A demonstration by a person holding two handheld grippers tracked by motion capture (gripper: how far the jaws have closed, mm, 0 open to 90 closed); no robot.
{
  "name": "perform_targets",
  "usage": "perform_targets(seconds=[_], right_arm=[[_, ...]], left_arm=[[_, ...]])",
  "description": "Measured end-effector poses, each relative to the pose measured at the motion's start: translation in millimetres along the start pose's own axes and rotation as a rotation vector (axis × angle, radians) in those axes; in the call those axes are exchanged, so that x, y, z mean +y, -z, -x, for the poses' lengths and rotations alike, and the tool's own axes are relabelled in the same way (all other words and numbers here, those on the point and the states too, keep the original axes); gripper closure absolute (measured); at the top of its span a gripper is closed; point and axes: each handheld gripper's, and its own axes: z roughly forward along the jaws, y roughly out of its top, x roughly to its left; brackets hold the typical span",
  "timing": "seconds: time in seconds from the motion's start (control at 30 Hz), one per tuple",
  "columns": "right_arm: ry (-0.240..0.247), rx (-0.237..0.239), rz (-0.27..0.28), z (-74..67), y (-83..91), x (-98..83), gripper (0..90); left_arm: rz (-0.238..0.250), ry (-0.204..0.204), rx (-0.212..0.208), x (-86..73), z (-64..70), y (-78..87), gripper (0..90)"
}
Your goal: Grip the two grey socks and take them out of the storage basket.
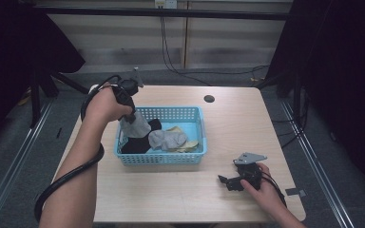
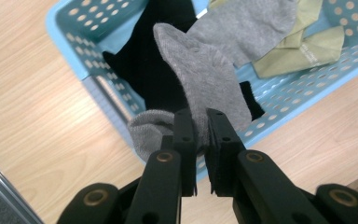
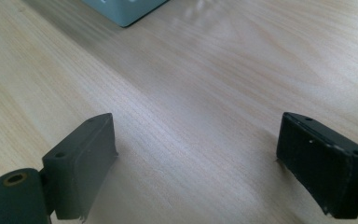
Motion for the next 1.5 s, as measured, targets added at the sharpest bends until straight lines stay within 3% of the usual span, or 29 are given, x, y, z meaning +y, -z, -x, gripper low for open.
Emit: perform_targets(seconds=[0.33,1.03,1.27,1.5], right_arm=[[0.0,0.0,0.0,0.0,0.0,0.0,11.1],[0.0,0.001,0.001,0.0,-0.1,0.0,11.1],[0.001,0.001,0.004,0.1,-0.3,-0.1,11.1],[0.0,0.001,0.003,0.0,-0.2,-0.1,11.1]], left_arm=[[0.013,0.059,0.017,-24.8,-23.3,11.5,83.3],[0.044,0.175,0.021,-74.0,-61.8,11.1,83.0],[0.049,0.225,0.019,-90.2,-73.0,2.3,82.6],[0.037,0.26,0.012,-102.2,-81.9,-20.9,82.3]])
